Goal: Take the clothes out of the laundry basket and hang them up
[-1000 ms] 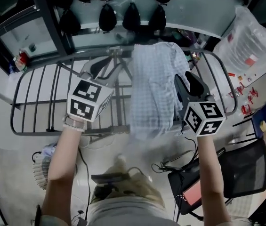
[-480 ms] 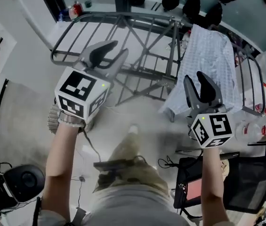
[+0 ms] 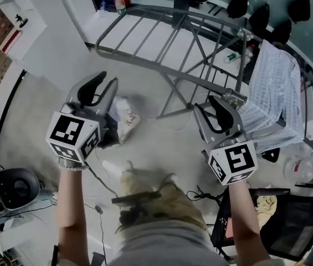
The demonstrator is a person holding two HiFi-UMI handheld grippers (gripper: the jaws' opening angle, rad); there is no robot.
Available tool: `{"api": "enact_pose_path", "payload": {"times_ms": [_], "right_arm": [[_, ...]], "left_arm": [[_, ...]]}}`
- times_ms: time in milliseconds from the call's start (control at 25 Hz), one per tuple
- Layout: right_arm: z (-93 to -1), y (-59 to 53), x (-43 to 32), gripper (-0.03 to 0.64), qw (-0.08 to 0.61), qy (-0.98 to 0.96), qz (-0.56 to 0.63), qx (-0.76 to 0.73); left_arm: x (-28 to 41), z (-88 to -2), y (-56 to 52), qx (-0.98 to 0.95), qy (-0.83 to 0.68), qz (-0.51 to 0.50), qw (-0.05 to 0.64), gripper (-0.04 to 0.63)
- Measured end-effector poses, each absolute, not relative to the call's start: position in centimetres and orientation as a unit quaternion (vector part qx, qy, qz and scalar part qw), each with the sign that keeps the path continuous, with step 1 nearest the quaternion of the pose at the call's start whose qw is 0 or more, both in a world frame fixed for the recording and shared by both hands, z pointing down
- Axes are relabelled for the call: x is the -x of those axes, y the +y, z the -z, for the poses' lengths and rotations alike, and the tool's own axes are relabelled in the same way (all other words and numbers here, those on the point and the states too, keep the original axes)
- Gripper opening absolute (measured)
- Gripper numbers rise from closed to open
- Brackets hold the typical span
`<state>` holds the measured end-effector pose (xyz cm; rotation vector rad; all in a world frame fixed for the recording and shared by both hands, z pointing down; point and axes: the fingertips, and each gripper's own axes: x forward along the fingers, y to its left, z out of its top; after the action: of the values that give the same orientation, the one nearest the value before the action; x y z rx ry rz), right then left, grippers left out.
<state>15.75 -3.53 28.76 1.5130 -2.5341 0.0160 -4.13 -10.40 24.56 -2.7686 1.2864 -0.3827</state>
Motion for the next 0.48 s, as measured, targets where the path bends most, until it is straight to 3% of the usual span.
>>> {"api": "enact_pose_path", "payload": {"times_ms": [240,480], "right_arm": [[-31.7,-6.4,-6.4,0.150,0.115,-0.856,-0.027,-0.503],[-35.4,-10.2,0.0,0.150,0.136,-0.841,-0.038,-0.522]], "left_arm": [[13.3,-28.6,-13.5,0.900,0.406,0.157,0.015,0.114],[18.0,-34.6,-17.4,0.905,0.378,0.194,0.035,0.114]]}}
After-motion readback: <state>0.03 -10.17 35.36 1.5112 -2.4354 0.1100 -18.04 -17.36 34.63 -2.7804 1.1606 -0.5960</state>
